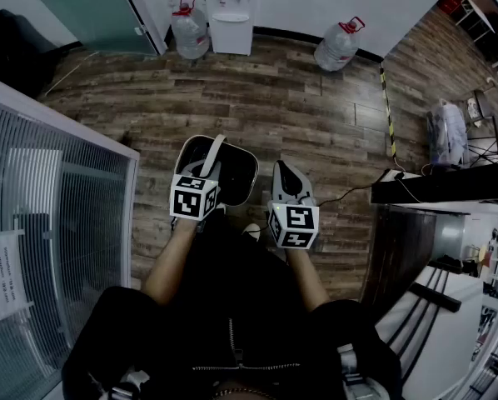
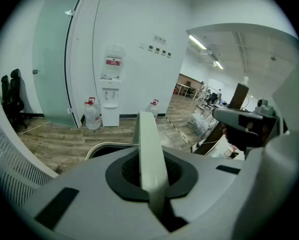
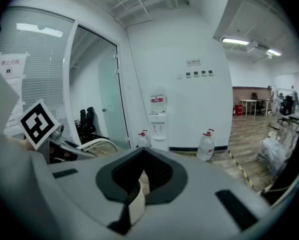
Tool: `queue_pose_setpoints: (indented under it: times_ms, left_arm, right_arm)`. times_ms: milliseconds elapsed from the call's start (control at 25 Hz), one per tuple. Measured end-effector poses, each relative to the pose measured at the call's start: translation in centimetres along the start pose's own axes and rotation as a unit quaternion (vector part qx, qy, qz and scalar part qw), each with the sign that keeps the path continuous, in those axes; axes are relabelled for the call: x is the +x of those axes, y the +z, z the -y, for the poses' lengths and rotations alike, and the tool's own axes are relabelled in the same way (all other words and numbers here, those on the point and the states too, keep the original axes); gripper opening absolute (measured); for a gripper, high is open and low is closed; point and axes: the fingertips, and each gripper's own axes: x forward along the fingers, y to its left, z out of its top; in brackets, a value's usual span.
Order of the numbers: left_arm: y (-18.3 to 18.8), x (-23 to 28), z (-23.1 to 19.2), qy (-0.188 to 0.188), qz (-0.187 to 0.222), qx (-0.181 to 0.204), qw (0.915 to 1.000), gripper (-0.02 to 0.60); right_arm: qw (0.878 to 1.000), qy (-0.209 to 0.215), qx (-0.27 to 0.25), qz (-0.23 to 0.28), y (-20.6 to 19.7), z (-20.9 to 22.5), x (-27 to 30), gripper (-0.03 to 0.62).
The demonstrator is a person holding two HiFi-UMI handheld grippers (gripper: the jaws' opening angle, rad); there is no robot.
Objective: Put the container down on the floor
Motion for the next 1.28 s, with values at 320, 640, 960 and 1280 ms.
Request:
queue_pose_setpoints:
  times_ms: [320,640,960,1280]
  left_arm:
    - [-0.3,-0.2,0.7,0.018,0.005,-0.025,0.9995,0.017]
    - [-0.5,0.0,1.5,0.021,0.008,-0.033,0.9992,0.017]
    - [0.5,2.8,1.4,0.009,-0.004,-0.035,0.9993,0.017]
    - [5.7,8.9,-0.7,-0.014,-0.009,-0.035,0.9993,0.017]
  right_arm:
    - [0.999,-0.013,0.010,0.037,0.9,1.4,-2.2,0.011]
    - [1.000,0.001,0.019,0.022,-0.4,2.0,-3.0,0.011]
    - [1.000,0.001,0.023,0.008,-0.3,2.7,-0.6,0.011]
    - [1.000,-0.012,0.017,-0.003,2.8,5.5,6.6,0.011]
